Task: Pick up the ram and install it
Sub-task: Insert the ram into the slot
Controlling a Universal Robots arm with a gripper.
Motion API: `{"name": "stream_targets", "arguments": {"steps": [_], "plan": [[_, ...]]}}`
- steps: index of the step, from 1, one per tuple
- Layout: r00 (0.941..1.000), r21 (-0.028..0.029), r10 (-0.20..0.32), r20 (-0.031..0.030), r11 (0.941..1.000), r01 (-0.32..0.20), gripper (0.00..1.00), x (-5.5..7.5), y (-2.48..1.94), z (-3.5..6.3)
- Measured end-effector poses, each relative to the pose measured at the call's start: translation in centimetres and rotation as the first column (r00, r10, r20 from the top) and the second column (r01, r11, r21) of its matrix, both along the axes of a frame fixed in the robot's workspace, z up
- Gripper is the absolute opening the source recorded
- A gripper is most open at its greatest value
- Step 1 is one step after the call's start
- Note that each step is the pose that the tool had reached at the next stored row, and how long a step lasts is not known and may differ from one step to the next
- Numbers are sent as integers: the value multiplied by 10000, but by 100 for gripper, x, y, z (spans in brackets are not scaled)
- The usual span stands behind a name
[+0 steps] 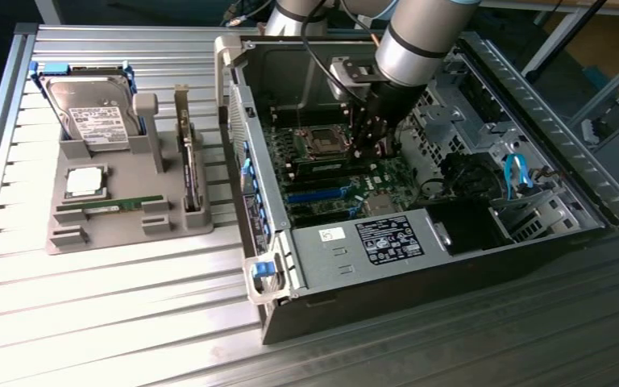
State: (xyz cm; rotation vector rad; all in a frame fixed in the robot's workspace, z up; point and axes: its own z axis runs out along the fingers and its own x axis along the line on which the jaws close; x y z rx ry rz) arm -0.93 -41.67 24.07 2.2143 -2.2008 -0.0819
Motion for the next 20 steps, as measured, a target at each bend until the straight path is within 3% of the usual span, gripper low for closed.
{"name": "stream_targets", "arguments": {"steps": [20], "plan": [[9999,-3,-169,-13,9999,169,12,-4,-4,-3]]}}
